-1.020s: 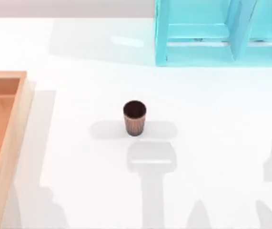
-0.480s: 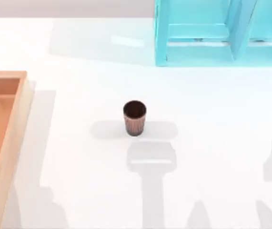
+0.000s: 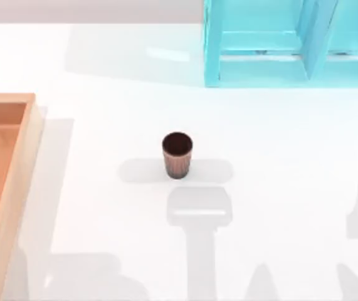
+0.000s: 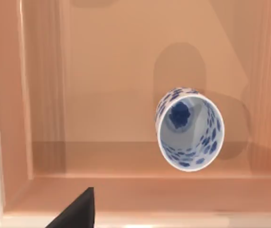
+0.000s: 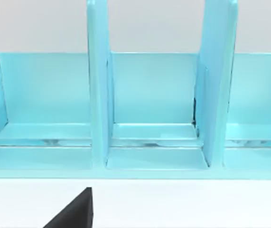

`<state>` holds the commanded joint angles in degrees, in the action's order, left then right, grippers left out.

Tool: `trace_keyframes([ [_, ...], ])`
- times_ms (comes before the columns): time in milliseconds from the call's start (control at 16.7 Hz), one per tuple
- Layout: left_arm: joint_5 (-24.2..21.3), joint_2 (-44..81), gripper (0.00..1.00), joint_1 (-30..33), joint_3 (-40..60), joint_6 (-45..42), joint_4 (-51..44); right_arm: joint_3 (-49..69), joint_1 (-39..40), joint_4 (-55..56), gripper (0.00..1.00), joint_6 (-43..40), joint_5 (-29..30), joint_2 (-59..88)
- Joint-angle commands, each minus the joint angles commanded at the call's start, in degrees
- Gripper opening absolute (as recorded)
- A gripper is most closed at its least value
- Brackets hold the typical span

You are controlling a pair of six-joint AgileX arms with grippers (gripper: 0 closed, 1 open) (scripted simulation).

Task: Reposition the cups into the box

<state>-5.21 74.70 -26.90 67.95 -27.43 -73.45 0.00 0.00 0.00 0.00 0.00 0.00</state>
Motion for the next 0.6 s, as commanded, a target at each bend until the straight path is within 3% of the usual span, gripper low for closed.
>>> trace_keyframes([
  [180, 0.01, -0.06, 1.00, 0.23, 5.17, 0.21, -5.19, 0.00, 0.00, 0.00, 1.00, 0.00, 0.00, 0.00],
  [600, -0.04, 0.51, 1.00, 0.56, 6.27, 0.68, -5.87, 0.00, 0.00, 0.00, 1.00, 0.00, 0.00, 0.00],
])
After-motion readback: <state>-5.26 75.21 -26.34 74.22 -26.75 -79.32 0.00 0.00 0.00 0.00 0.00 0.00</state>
